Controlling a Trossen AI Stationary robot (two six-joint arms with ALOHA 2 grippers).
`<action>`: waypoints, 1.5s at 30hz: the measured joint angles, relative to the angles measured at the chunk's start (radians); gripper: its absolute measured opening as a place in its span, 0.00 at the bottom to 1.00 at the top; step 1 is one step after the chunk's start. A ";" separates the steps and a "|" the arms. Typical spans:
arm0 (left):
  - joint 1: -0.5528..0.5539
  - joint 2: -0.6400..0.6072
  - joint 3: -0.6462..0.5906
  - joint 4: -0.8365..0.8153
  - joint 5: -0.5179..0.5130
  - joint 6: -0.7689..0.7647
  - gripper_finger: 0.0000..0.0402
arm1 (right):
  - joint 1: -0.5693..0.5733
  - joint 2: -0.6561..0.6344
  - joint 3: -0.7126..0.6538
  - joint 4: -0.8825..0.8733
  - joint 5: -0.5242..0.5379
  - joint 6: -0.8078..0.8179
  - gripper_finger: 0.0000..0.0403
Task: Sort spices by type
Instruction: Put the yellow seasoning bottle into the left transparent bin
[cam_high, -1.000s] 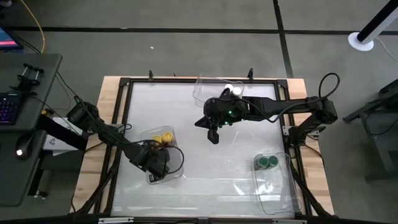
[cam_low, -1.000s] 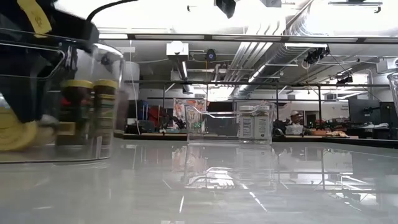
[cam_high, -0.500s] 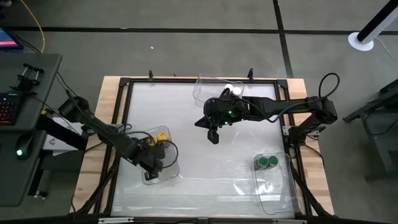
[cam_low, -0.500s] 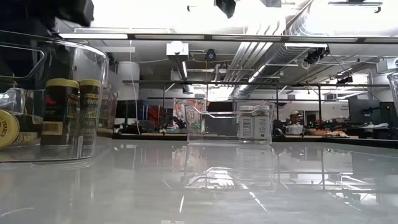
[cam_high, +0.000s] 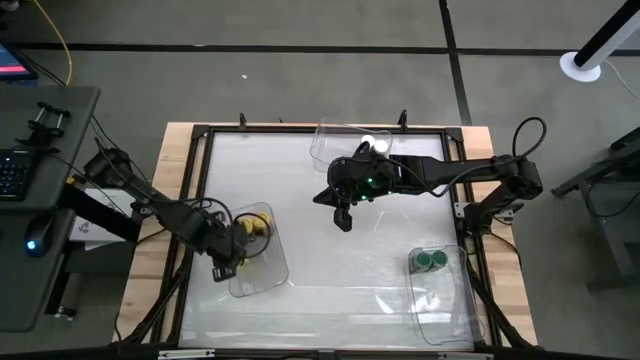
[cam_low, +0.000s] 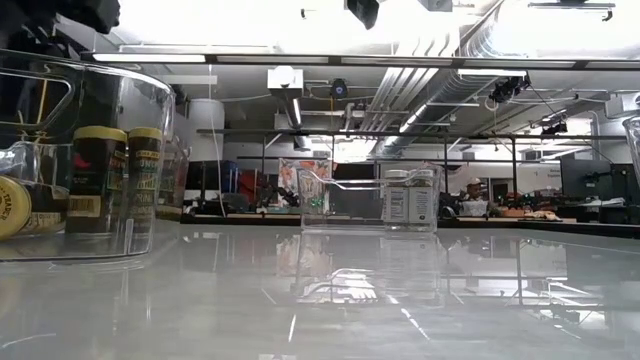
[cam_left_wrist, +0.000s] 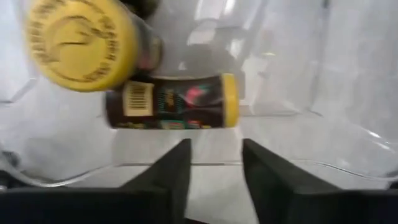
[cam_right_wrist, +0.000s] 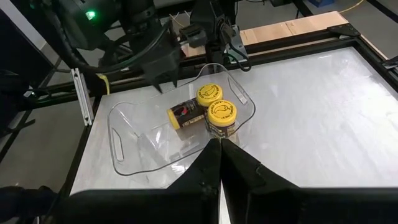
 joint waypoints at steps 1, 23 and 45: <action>0.000 0.003 0.000 0.013 0.014 0.004 0.37 | 0.000 0.000 0.000 0.000 -0.001 0.000 0.00; -0.006 0.192 0.000 0.116 -0.005 0.948 0.79 | 0.013 0.000 0.000 -0.008 -0.049 0.053 0.00; 0.054 0.289 0.000 0.140 -0.031 1.050 0.79 | 0.016 0.000 0.000 -0.012 -0.049 0.060 0.00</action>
